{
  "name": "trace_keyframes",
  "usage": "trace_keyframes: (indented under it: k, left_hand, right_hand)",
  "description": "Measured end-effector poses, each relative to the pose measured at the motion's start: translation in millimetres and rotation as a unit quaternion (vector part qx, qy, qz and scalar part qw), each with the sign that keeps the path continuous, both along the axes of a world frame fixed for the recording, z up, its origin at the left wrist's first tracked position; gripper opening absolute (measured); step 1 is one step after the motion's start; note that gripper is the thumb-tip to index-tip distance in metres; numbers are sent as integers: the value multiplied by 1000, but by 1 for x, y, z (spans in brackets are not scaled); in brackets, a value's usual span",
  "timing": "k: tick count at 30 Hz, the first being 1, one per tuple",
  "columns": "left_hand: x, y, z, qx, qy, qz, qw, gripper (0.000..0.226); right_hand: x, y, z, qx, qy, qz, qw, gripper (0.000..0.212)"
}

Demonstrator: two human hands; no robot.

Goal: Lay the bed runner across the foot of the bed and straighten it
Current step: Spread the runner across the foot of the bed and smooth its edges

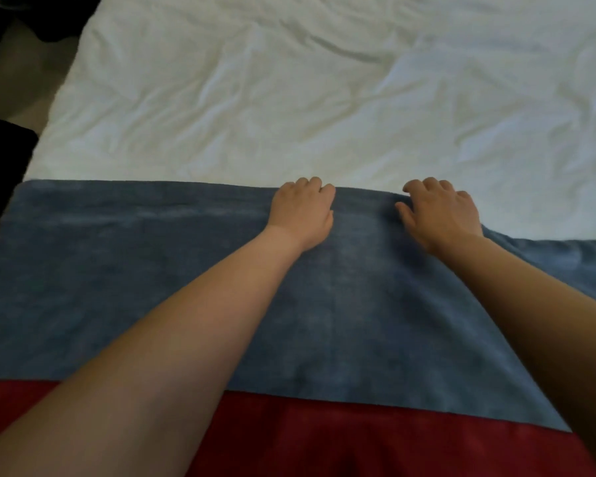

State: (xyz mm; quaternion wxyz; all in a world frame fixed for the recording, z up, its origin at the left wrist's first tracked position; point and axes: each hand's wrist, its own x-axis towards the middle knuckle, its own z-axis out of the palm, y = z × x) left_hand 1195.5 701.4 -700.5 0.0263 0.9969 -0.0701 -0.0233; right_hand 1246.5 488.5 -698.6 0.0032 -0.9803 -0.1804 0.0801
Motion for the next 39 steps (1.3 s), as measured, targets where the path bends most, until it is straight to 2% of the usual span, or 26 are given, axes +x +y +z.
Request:
trace_keyframes:
  k: [4, 8, 12, 16, 19, 21, 24, 26, 29, 32, 34, 36, 39]
  left_hand:
    - [19, -88, -2, -33, 3, 18, 999, 26]
    - [34, -167, -9, -100, 38, 7, 994, 27]
    - [43, -218, -18, -81, 71, -15, 994, 28]
    - [58, -230, -21, -28, 137, 22, 990, 27]
    - [71, -230, -18, -31, 212, 47, 976, 30]
    - [79, -228, -14, -34, 248, 29, 968, 26]
    - [86, -221, -11, -40, 276, -5, 960, 17]
    - [87, -215, -11, -42, 278, -22, 959, 14]
    - [90, -207, -11, -20, 298, -61, 953, 13]
    - [96, -201, -8, 13, 323, -87, 942, 12]
    - [104, -200, -6, 27, 310, -95, 946, 9]
    - [112, -202, -6, 34, 250, -103, 962, 11]
    - [117, -207, -9, -1, 148, -100, 984, 8]
  right_hand:
    - [9, -82, -5, 25, 32, -17, 999, 30]
    - [14, -163, -13, 1, 142, -6, 990, 39]
    - [20, -204, -26, 17, 131, 22, 991, 26]
    - [36, -213, -31, -41, 159, 41, 986, 21]
    - [44, -220, -31, -70, 189, 76, 977, 18]
    - [48, -223, -29, -70, 184, 93, 976, 14]
    - [50, -232, -25, 25, 138, 86, 986, 16]
    - [45, -242, -25, 86, 111, 117, 983, 23]
    - [41, -253, -28, 19, 137, 175, 975, 24]
    - [50, -251, -34, -45, 108, 185, 976, 11]
    - [56, -248, -37, -47, 133, 154, 978, 9]
    - [63, -247, -38, -22, 168, 93, 981, 15]
    - [70, -252, -34, 63, 114, 32, 991, 16]
